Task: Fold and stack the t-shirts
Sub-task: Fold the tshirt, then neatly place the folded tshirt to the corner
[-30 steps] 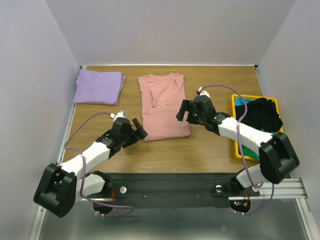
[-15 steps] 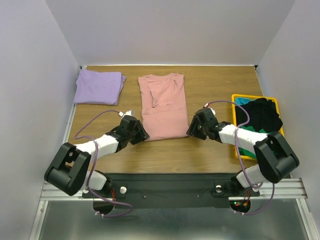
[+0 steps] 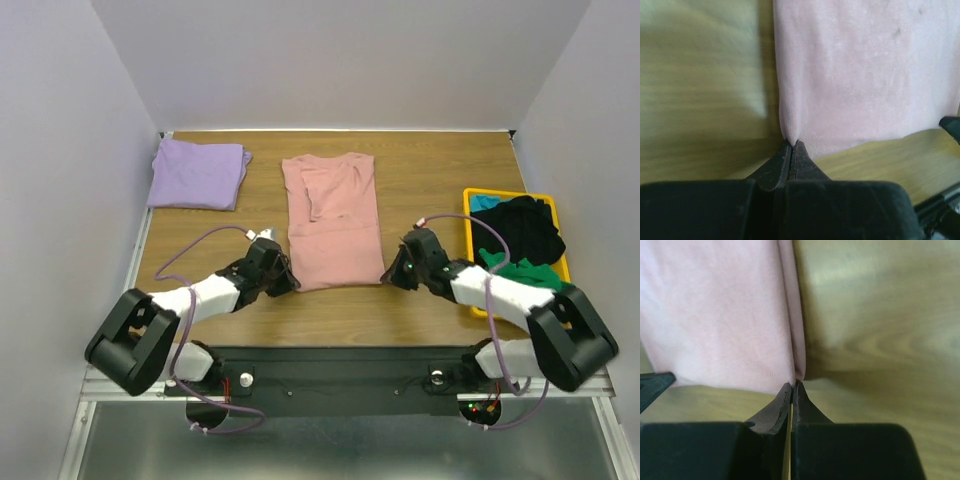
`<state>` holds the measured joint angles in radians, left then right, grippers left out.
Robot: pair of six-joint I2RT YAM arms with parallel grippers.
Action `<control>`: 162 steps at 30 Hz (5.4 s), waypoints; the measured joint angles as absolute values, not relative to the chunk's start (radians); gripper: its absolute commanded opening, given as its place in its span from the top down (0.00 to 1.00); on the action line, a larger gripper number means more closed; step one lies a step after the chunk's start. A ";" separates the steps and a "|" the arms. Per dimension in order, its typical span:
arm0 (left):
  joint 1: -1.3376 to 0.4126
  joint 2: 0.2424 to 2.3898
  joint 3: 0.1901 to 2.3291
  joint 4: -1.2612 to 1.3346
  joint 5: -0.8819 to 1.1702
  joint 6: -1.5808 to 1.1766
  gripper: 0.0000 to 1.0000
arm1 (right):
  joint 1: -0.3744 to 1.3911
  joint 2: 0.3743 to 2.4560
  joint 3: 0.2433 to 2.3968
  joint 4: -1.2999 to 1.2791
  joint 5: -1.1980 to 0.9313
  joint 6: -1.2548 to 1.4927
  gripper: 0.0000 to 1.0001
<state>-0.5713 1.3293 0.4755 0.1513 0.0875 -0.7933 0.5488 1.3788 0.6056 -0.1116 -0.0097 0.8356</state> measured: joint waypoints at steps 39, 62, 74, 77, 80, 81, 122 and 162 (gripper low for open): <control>-0.576 1.205 0.863 -0.095 -0.044 -0.794 1.00 | 0.527 1.391 1.218 -0.336 0.301 0.629 1.00; -0.372 1.782 1.306 -0.103 0.049 -0.698 1.00 | 0.400 1.882 1.591 -0.269 0.236 0.488 1.00; -0.338 1.895 1.391 -0.173 -0.039 -0.749 0.18 | 0.362 2.204 1.827 -0.264 0.139 0.454 0.56; -0.330 1.896 1.411 -0.184 -0.067 -0.758 0.02 | 0.358 2.233 1.862 -0.260 0.114 0.430 0.20; -0.325 1.895 1.407 -0.192 -0.084 -0.756 0.02 | 0.353 2.230 1.860 -0.260 0.076 0.411 0.02; -0.323 1.889 1.398 -0.192 -0.088 -0.756 0.02 | 0.353 2.218 1.842 -0.250 0.065 0.410 0.00; -0.384 1.914 1.179 0.008 -0.007 -0.595 0.97 | 0.458 1.588 0.891 -0.124 -0.090 0.561 0.00; -0.277 1.957 1.725 0.002 -0.841 0.241 1.00 | 0.452 0.920 0.586 -0.237 0.414 0.678 0.00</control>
<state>-0.2768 1.9572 1.7248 0.0021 -0.8410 0.2405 0.4522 0.9195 0.5858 -0.2367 0.4145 0.6781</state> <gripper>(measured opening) 0.048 0.998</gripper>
